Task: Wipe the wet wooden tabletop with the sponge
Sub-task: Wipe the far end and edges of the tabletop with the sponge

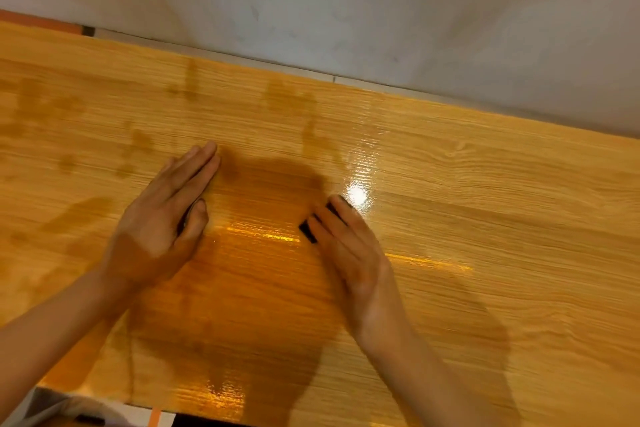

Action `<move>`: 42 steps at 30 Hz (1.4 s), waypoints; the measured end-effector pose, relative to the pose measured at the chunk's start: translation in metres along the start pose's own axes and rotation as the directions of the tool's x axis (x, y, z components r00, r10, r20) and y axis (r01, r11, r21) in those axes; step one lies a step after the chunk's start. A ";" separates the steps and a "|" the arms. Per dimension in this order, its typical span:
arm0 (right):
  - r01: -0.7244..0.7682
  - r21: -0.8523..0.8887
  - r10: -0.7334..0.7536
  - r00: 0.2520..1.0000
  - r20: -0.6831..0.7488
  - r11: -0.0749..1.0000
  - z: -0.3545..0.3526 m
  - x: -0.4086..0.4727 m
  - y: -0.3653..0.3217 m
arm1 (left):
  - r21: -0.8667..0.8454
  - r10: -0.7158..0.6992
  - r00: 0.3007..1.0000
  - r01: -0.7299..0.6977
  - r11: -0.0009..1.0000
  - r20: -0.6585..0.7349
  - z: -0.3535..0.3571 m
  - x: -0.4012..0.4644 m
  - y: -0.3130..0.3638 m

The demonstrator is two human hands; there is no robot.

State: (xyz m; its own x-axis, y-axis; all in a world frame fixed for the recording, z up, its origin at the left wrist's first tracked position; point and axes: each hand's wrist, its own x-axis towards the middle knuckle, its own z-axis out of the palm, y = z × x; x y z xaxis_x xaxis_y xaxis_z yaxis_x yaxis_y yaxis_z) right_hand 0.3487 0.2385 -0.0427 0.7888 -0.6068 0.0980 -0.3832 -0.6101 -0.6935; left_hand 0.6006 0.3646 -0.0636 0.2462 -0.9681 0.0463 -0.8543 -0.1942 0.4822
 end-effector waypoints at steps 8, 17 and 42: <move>-0.346 -0.029 0.319 0.894 -0.316 0.938 -0.020 0.100 0.033 | 0.013 -0.011 1.000 0.010 1.000 0.006 -0.001 0.002 0.000; 0.071 -0.021 -0.069 0.993 0.091 0.997 0.010 0.050 -0.009 | -0.024 0.009 1.000 -0.010 1.000 -0.025 -0.002 0.001 0.000; -0.205 -0.078 0.193 0.972 -0.136 0.976 0.056 0.101 -0.049 | 0.056 -0.097 0.991 0.102 0.993 -0.091 -0.002 0.081 -0.012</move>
State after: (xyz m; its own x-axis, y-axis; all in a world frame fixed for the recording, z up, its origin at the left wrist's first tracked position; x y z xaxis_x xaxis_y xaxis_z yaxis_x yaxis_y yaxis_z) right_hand 0.4736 0.2359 -0.0387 0.6269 -0.7770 0.0582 -0.5729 -0.5103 -0.6414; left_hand 0.6314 0.2891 -0.0638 0.3684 -0.9263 0.0794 -0.8490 -0.3004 0.4348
